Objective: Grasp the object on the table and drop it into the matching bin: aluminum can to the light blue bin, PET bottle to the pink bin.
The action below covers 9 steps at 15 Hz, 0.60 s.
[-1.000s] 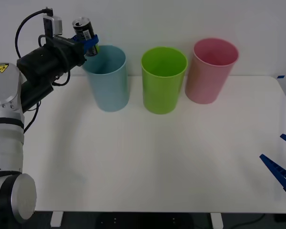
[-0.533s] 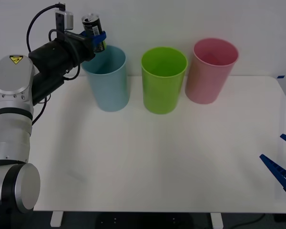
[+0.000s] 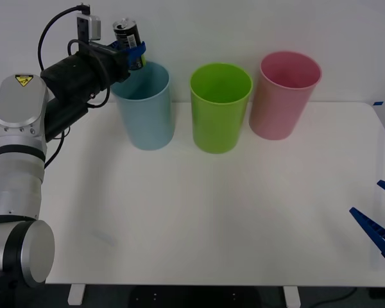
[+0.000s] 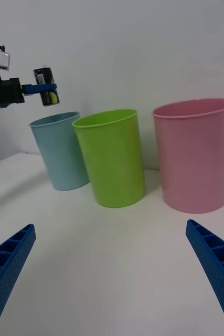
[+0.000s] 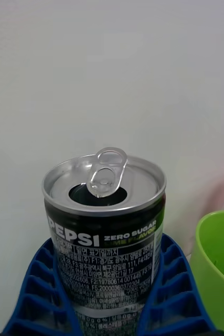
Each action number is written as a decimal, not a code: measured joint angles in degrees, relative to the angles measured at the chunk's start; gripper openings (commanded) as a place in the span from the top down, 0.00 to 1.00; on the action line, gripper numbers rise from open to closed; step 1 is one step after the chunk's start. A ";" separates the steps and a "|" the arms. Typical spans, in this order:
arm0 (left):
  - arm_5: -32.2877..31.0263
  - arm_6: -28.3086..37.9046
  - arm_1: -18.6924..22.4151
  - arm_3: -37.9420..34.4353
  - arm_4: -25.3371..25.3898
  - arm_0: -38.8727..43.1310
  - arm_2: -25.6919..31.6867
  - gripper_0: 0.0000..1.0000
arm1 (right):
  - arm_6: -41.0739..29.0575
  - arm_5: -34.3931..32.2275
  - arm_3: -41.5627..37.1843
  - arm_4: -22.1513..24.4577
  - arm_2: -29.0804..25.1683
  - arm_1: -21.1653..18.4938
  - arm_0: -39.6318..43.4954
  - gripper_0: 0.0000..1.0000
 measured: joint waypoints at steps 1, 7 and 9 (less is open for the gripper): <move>-0.01 -0.11 -0.05 -0.02 0.16 0.00 -0.01 0.00 | 0.00 0.00 0.00 0.00 0.00 0.00 0.00 0.00; -0.40 -0.88 -0.01 -0.04 1.25 0.01 -0.10 0.00 | 0.00 0.00 0.00 0.00 0.00 0.00 0.00 0.00; -0.54 -1.04 -0.04 -0.04 1.72 0.12 -0.15 0.00 | 0.00 0.00 0.00 0.00 0.00 0.00 0.00 0.00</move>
